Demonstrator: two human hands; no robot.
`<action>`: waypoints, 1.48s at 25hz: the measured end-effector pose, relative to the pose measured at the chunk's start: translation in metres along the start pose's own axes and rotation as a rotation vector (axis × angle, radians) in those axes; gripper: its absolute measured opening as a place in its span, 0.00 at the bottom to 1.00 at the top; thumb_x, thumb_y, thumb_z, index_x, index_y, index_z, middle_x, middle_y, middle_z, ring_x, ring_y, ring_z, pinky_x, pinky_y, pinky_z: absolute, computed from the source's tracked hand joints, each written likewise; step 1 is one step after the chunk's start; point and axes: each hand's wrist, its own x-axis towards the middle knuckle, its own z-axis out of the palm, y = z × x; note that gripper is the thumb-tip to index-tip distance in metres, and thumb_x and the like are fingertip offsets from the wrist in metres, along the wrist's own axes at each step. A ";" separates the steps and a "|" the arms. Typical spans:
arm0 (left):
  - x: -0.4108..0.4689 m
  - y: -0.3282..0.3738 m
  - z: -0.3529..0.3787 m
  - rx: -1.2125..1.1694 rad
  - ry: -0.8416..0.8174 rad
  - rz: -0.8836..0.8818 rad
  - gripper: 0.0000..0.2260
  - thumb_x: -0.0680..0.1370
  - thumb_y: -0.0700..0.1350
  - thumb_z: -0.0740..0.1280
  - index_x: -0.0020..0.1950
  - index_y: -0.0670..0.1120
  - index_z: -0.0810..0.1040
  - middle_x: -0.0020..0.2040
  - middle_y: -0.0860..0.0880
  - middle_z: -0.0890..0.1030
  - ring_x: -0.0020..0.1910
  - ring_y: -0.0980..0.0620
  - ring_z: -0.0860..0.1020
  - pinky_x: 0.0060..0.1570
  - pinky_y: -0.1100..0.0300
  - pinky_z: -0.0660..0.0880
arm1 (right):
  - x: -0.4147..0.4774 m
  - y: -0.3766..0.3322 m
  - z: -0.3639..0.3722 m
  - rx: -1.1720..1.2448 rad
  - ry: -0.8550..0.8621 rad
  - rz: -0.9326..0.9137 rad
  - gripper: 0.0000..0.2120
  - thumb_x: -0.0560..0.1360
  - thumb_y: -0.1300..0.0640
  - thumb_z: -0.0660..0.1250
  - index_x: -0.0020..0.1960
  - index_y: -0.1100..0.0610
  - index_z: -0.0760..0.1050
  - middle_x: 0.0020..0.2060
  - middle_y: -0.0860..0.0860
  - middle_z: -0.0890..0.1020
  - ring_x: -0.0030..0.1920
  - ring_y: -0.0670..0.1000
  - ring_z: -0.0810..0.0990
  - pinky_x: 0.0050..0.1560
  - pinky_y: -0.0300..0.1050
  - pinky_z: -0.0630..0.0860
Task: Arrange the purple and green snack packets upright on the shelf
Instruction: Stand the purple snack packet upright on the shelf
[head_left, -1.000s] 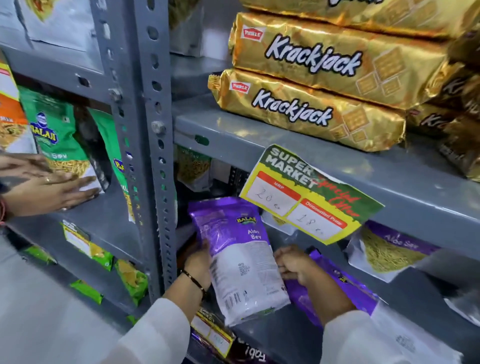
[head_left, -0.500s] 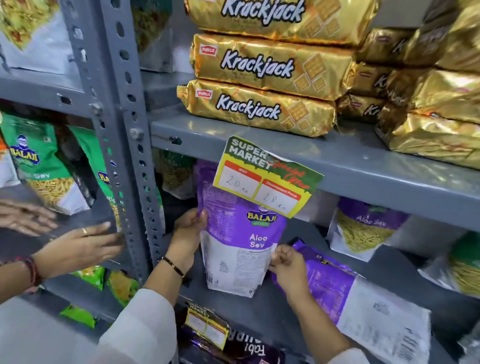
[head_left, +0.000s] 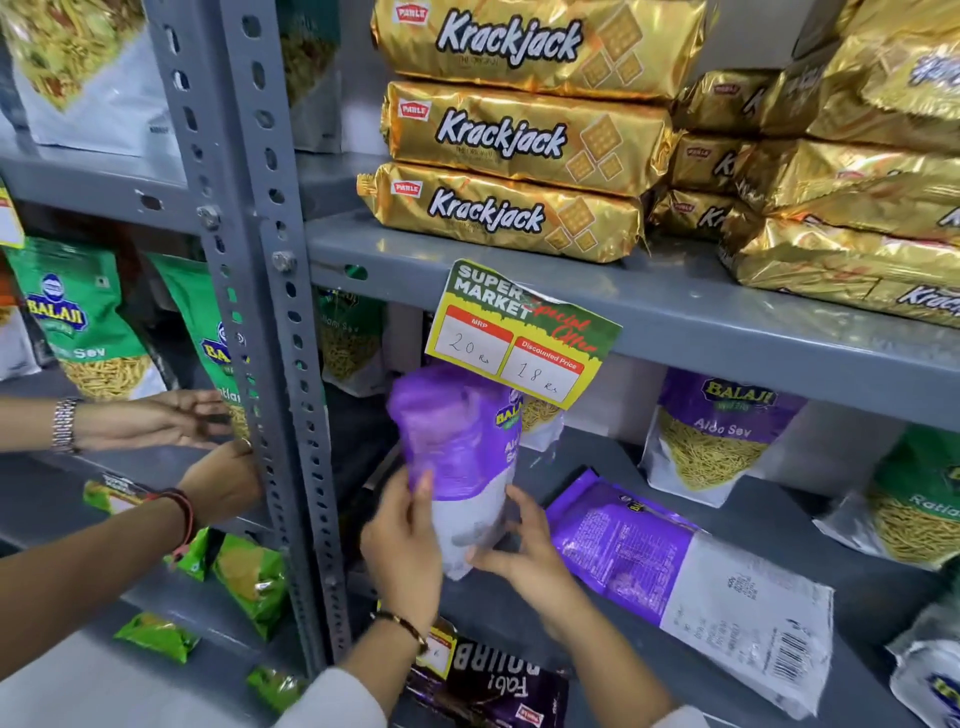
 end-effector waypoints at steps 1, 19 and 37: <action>-0.019 0.005 0.003 0.081 -0.045 0.036 0.19 0.73 0.61 0.57 0.58 0.55 0.75 0.47 0.45 0.85 0.42 0.46 0.81 0.40 0.53 0.76 | 0.001 -0.002 -0.001 -0.024 -0.023 -0.018 0.46 0.52 0.47 0.74 0.68 0.45 0.60 0.60 0.47 0.65 0.64 0.41 0.65 0.67 0.41 0.66; 0.079 0.016 0.024 -0.694 -0.133 -0.395 0.09 0.78 0.49 0.60 0.47 0.47 0.77 0.38 0.53 0.86 0.37 0.54 0.83 0.37 0.60 0.80 | 0.030 -0.013 -0.052 0.086 -0.133 0.047 0.28 0.63 0.71 0.74 0.60 0.57 0.72 0.53 0.51 0.82 0.55 0.51 0.80 0.57 0.47 0.78; -0.117 0.028 0.157 -0.456 -0.110 -1.006 0.04 0.77 0.42 0.61 0.42 0.47 0.73 0.36 0.46 0.75 0.31 0.50 0.73 0.34 0.61 0.69 | 0.013 0.062 -0.297 -0.557 -0.023 0.457 0.09 0.70 0.64 0.67 0.32 0.58 0.78 0.27 0.47 0.83 0.32 0.45 0.76 0.30 0.32 0.70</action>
